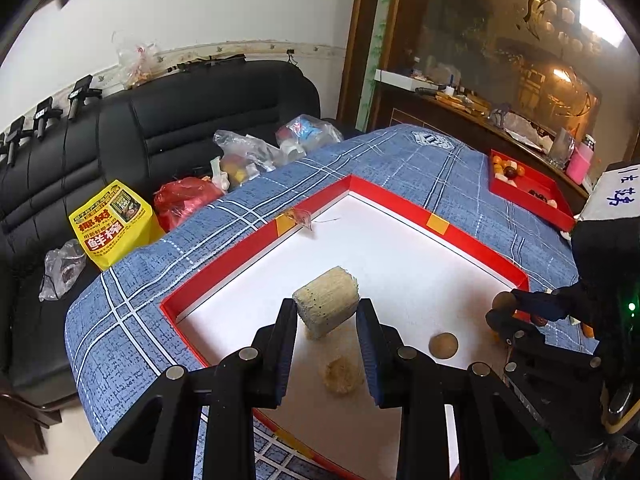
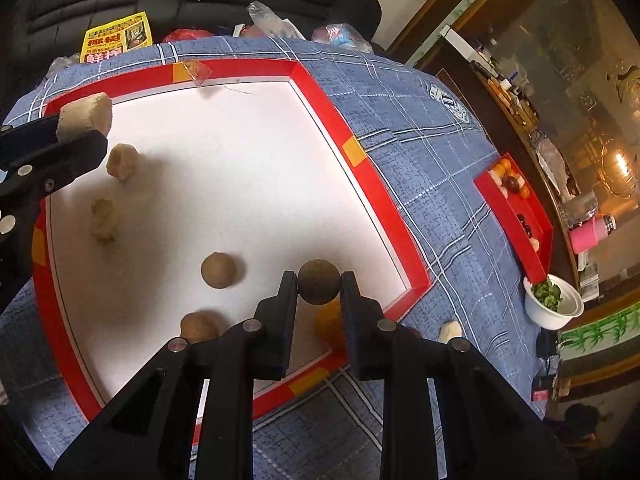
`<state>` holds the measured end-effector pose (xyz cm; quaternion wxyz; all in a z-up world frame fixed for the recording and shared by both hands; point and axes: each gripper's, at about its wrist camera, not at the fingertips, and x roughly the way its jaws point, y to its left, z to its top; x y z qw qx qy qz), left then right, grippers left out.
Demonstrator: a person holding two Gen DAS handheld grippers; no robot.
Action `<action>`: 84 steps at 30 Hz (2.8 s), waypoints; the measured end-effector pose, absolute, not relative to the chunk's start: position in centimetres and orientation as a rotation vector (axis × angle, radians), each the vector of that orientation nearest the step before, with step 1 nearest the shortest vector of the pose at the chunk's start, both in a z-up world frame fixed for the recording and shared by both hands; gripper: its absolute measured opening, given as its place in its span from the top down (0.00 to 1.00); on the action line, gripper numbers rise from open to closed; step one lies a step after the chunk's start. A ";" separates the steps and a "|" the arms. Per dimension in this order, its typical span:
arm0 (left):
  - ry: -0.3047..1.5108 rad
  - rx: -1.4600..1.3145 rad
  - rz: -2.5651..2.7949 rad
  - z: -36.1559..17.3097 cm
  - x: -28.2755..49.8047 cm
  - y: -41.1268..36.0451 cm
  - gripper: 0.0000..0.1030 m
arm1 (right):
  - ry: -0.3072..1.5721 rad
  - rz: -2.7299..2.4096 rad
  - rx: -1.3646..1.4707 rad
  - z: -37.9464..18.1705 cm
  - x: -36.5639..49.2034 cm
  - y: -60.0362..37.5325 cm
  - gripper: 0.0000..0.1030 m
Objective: Organize fruits
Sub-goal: 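Carry the nut and pastry over the red tray with both tools, then open both tools to drop the nut and pastry into the tray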
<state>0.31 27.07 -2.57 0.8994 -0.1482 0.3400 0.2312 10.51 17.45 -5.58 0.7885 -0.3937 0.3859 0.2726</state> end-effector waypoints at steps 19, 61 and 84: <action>0.719 -0.291 0.475 -3.0 1.1 27.0 0.72 | 0.803 0.588 -0.830 -5.4 11.0 17.6 0.80; 0.787 -0.352 0.506 -4.7 1.9 27.5 0.38 | 0.748 0.588 -0.793 -6.1 12.0 17.8 0.55; 0.736 -0.323 0.502 -2.2 0.0 25.5 0.38 | 0.687 0.566 -0.730 -3.3 10.3 15.4 0.49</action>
